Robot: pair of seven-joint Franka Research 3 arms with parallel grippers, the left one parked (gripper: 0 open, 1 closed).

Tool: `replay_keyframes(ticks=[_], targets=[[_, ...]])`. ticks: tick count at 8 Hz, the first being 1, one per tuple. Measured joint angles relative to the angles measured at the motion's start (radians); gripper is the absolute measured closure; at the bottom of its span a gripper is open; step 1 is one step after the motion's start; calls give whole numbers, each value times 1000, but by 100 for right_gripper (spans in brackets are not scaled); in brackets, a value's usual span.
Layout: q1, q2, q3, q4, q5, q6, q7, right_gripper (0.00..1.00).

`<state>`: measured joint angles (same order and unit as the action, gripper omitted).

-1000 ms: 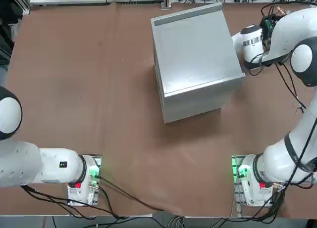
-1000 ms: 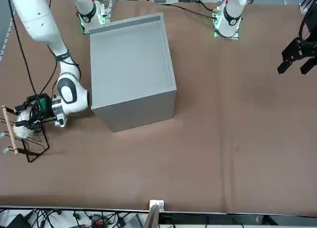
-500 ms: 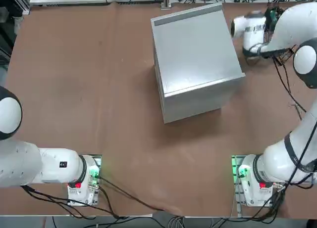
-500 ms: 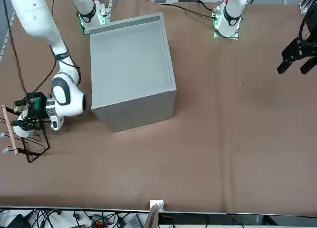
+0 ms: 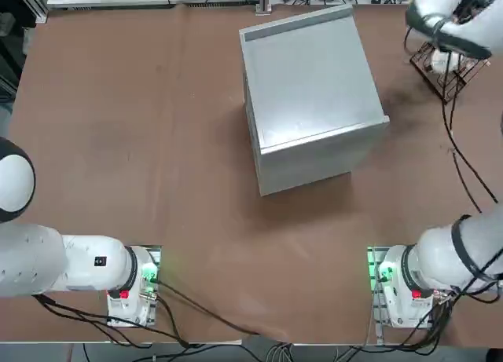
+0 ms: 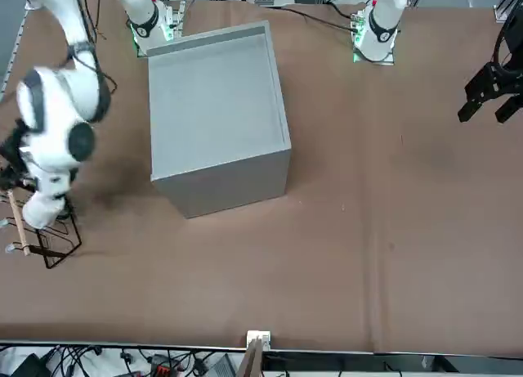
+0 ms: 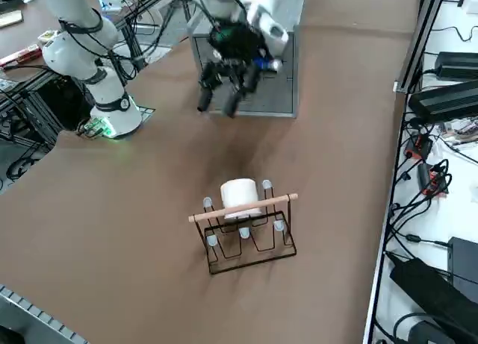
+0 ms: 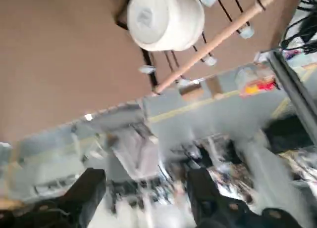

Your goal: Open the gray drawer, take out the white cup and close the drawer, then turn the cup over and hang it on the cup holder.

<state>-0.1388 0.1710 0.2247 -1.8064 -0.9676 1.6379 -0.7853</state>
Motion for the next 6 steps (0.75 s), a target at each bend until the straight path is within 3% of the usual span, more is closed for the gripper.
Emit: replay_keyframes(ticks=[3, 6], targets=[[-7, -160, -39, 38, 376, -98, -2, 0], [8, -183, -145, 182, 707, -213, 119, 0]])
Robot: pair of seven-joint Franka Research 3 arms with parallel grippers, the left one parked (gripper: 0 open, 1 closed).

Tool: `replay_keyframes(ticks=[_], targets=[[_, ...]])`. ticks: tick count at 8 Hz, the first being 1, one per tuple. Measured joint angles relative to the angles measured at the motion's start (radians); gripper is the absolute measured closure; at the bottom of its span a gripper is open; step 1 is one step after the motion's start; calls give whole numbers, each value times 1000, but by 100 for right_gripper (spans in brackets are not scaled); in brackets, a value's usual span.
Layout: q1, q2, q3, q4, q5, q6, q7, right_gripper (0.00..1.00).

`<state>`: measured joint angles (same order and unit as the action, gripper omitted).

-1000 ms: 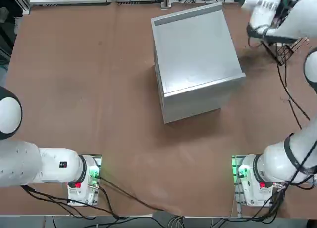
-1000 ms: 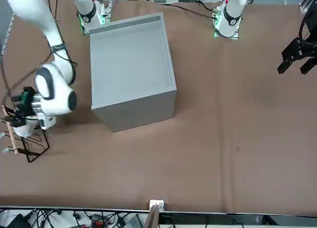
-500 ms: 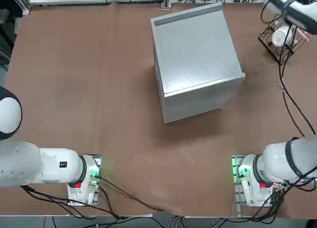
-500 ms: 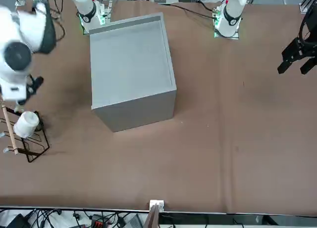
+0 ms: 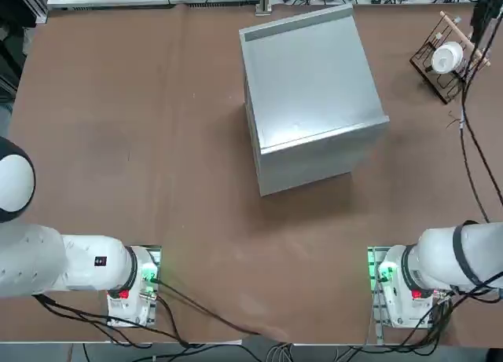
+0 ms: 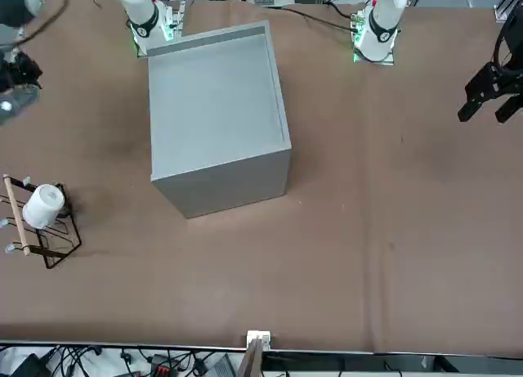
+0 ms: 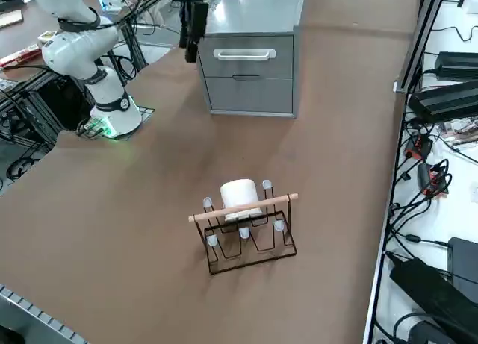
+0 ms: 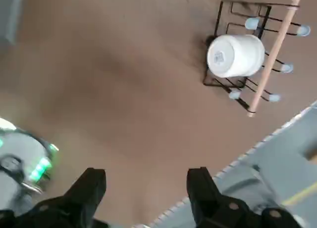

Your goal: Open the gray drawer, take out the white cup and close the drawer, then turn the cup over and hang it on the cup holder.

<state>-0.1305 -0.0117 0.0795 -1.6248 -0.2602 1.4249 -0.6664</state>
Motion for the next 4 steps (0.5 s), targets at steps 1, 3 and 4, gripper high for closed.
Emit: replay_keyframes(ticks=[1, 3, 4], targets=[[11, -6, -38, 24, 119, -7, 114, 0], [44, -29, -79, 31, 227, -10, 293, 0], [78, -43, -95, 28, 235, -3, 361, 0]])
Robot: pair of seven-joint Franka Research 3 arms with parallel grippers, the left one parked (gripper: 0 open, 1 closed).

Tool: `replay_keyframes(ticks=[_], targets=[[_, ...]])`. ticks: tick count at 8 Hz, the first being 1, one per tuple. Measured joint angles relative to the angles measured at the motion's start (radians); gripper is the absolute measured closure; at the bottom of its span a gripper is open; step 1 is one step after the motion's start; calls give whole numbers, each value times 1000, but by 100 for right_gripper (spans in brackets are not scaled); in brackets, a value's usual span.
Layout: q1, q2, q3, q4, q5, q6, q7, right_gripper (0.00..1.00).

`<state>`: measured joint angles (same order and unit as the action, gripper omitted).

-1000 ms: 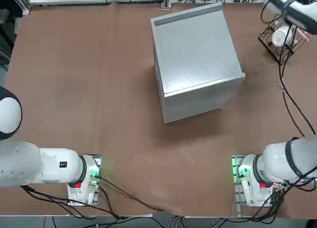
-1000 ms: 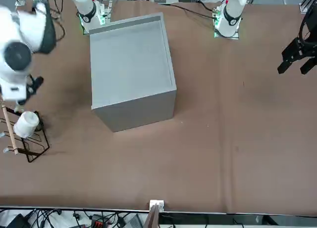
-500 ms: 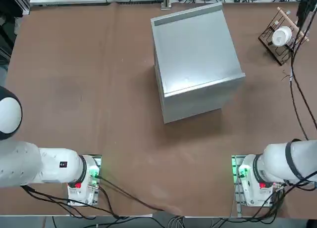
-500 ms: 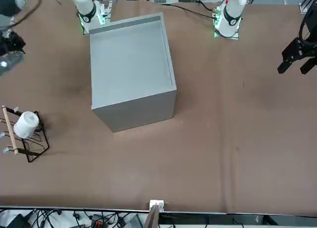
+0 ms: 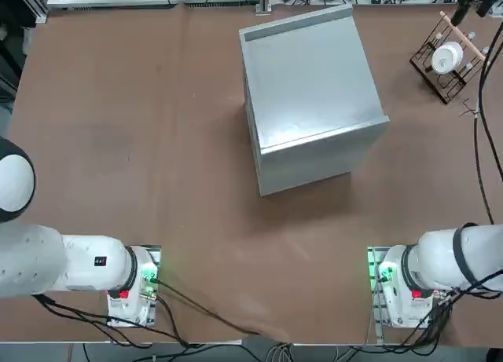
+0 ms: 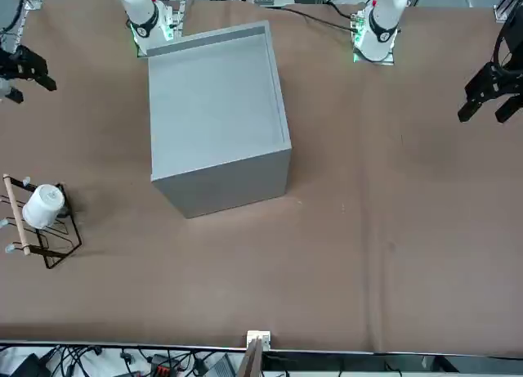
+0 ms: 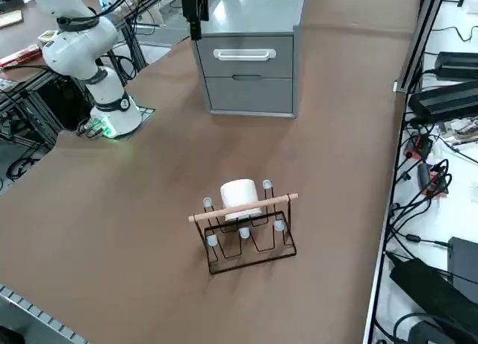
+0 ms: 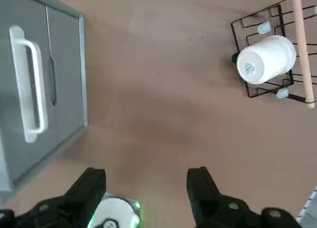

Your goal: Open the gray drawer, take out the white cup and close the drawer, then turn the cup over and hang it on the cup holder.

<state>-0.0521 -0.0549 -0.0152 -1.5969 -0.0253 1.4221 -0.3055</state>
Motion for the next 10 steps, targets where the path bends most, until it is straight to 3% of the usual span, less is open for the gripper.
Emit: replay_keyframes(ticks=[4, 7, 10], targets=[[70, -74, -53, -97, 31, 124, 110, 0], [71, -126, -57, -214, 31, 225, 144, 0], [73, -116, -56, -183, 32, 214, 204, 0]])
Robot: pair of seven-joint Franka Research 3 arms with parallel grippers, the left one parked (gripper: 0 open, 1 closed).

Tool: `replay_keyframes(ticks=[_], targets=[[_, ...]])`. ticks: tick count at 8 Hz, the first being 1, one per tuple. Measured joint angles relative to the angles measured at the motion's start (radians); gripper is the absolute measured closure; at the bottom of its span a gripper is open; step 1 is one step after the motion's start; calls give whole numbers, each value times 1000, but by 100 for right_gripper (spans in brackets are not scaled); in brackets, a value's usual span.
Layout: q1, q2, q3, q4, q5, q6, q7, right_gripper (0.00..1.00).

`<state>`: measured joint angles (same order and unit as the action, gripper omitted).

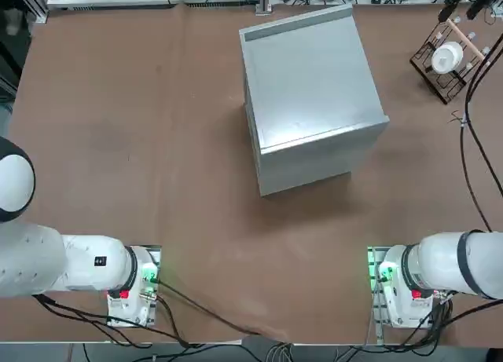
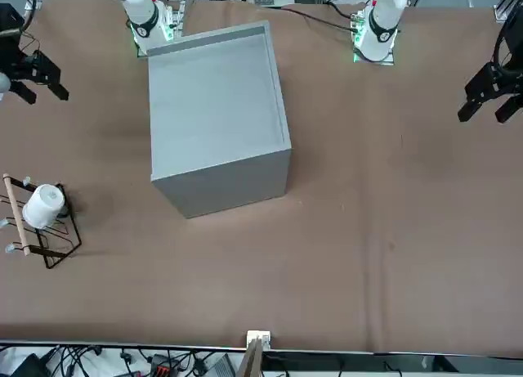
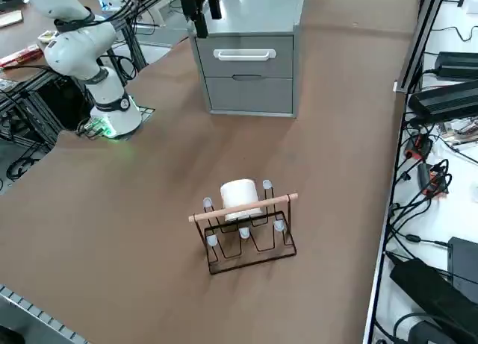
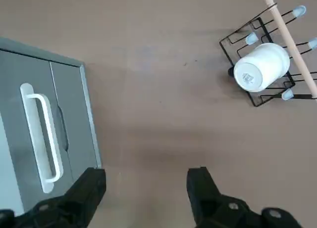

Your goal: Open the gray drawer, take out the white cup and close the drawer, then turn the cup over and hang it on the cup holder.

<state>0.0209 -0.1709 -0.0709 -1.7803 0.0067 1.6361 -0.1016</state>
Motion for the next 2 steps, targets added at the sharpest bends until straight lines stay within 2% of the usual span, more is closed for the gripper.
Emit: replay_keyframes(ticks=[2], targets=[[1, 14, 0, 13, 0, -5, 8, 0]])
